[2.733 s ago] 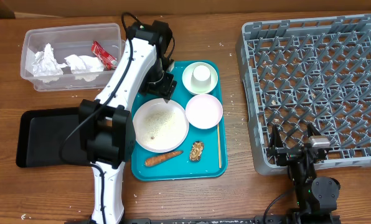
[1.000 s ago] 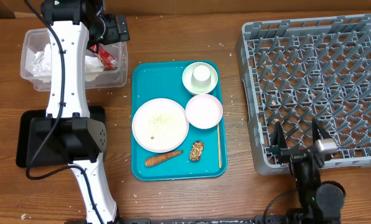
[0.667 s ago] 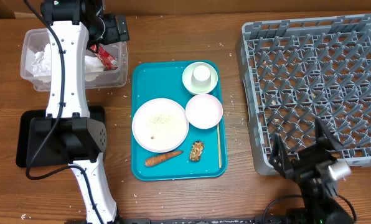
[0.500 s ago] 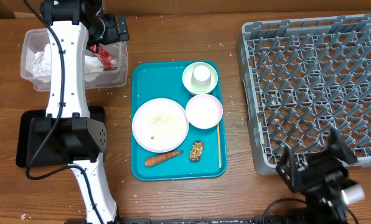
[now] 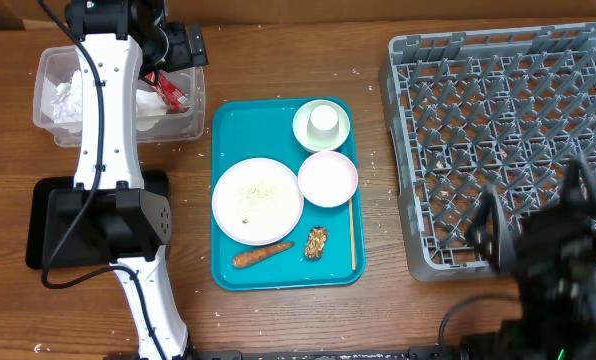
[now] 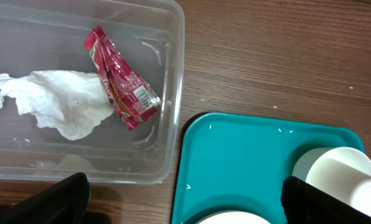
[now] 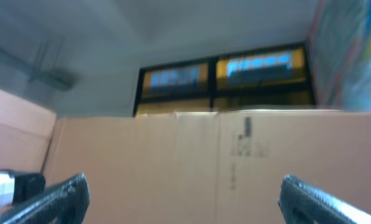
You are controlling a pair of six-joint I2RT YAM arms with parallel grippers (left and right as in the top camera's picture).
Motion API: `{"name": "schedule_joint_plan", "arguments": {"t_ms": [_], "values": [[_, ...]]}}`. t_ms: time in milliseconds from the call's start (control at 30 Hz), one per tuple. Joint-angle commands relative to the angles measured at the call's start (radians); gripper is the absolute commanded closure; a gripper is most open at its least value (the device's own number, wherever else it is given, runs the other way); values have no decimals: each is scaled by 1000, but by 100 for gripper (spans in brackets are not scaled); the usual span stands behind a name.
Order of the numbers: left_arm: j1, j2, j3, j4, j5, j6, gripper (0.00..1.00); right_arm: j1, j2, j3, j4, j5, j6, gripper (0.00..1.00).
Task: Sort waste into correct bins and load items into the dishwasher
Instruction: 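Reach the right gripper to the white cup on the tray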
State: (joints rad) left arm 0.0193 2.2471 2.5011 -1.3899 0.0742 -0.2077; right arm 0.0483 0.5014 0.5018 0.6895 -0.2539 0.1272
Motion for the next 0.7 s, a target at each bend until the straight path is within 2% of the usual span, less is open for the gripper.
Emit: {"name": "schedule_joint_plan", "arguments": {"t_ms": [0, 133, 300, 400, 500, 667], "values": [[-6, 1, 14, 3, -3, -10, 0, 3, 221, 216, -107, -169, 0, 0], [-6, 1, 14, 3, -3, -10, 0, 12, 550, 566, -386, -353, 0, 0], [-6, 1, 14, 3, -3, -10, 0, 74, 890, 959, -843, -366, -47, 0], [-6, 1, 14, 3, -3, -10, 0, 109, 1065, 1128, -1058, -363, -87, 0], [-6, 1, 14, 3, -3, -10, 0, 148, 1198, 1210, -1210, -320, -118, 0], [-6, 1, 14, 3, -3, -10, 0, 203, 1334, 1218, -1312, -304, -116, 0]]}}
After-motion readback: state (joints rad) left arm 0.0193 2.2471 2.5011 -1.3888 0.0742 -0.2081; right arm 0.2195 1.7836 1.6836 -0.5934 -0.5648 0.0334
